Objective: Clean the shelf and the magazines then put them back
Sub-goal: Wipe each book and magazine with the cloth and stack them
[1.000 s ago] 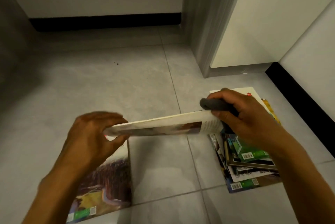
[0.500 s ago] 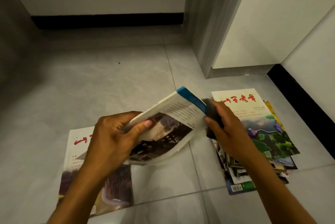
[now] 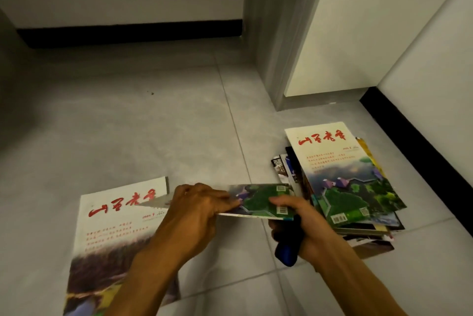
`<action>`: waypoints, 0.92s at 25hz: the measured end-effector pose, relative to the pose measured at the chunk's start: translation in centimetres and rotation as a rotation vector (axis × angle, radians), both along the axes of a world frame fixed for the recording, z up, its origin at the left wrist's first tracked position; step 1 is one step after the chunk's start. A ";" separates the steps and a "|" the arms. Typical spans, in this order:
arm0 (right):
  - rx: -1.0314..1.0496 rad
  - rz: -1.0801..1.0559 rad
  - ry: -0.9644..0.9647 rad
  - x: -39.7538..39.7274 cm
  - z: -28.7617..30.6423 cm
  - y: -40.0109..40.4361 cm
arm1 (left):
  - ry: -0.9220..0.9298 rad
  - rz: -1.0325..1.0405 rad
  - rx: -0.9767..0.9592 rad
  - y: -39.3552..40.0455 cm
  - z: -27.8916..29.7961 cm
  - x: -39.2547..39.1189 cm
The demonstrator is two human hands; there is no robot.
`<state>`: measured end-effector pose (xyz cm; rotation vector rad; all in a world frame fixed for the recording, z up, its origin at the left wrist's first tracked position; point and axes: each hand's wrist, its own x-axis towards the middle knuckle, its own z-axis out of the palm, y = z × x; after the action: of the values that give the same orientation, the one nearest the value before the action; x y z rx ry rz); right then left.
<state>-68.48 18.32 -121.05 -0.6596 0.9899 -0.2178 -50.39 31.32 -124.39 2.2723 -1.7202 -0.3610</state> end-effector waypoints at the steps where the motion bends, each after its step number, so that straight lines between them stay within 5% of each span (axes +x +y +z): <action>1: -0.069 -0.026 -0.004 -0.1 -0.2 -0.1 | 0.001 0.025 -0.026 0.3 -0.7 -0.3; 5: -0.347 -0.245 -0.153 -1.0 0.5 -1.8 | 0.048 0.284 -0.282 1.7 -1.9 -0.7; 10: -0.322 -0.571 -0.034 -4.3 -1.3 -7.2 | 0.186 0.425 -0.275 3.3 -4.2 -0.7; 14: -0.173 -0.509 0.227 -6.7 -4.2 -8.2 | 0.134 0.305 -0.184 4.9 -8.4 -1.3; 19: 0.072 -0.425 0.159 -8.7 -3.7 -3.8 | 0.176 0.503 -0.180 5.4 -9.5 -2.4; 23: 0.259 -0.166 0.227 -5.2 -5.6 1.2 | 0.315 1.026 -0.251 8.7 -9.5 -0.1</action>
<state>-73.63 19.55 -126.63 -0.3701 1.2685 -0.1588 -50.45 40.05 -133.89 2.3810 -0.3059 -0.2256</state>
